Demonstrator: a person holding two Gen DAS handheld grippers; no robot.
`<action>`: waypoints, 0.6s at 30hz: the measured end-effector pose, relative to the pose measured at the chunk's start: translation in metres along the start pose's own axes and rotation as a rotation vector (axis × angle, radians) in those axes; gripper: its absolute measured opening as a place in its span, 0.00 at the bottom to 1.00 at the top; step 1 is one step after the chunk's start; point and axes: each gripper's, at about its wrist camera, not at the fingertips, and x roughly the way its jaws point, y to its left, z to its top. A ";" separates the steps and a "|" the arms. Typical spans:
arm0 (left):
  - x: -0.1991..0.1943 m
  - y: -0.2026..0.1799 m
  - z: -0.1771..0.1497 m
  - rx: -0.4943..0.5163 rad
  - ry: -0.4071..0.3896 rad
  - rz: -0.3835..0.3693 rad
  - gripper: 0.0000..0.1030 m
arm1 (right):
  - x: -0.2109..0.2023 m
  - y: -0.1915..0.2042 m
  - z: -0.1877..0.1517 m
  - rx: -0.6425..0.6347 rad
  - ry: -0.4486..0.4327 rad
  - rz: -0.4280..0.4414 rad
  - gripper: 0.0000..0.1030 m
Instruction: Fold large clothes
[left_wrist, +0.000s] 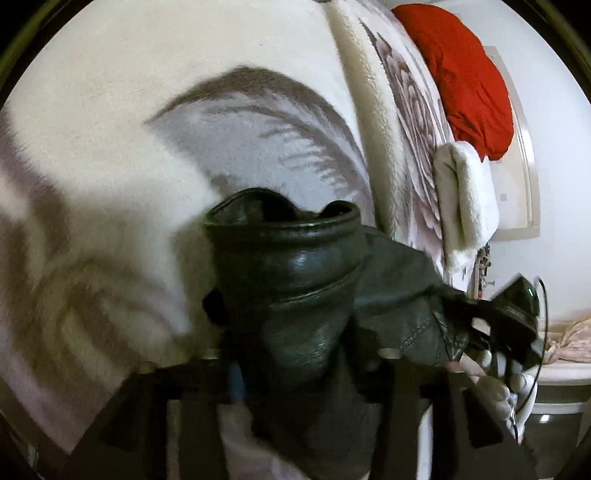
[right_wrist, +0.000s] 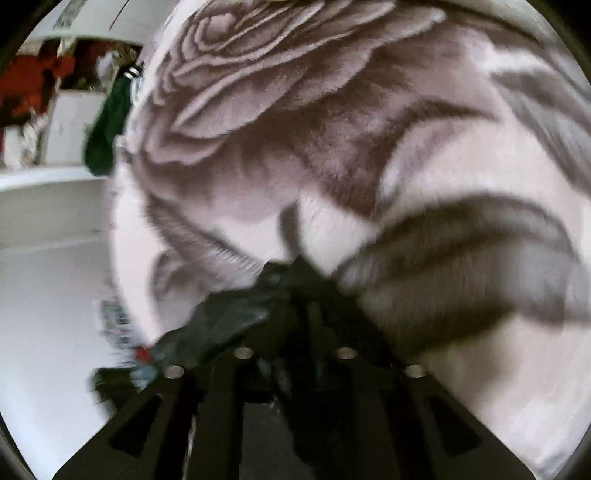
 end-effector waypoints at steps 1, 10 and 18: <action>-0.004 0.000 -0.003 -0.002 0.006 -0.007 0.63 | -0.018 -0.002 -0.013 0.008 -0.035 0.025 0.48; 0.003 0.003 -0.016 0.012 0.071 0.031 0.67 | -0.059 -0.080 -0.147 0.263 -0.148 0.104 0.64; 0.028 0.008 -0.013 -0.024 0.072 0.007 0.79 | -0.001 -0.120 -0.108 0.345 -0.215 0.038 0.64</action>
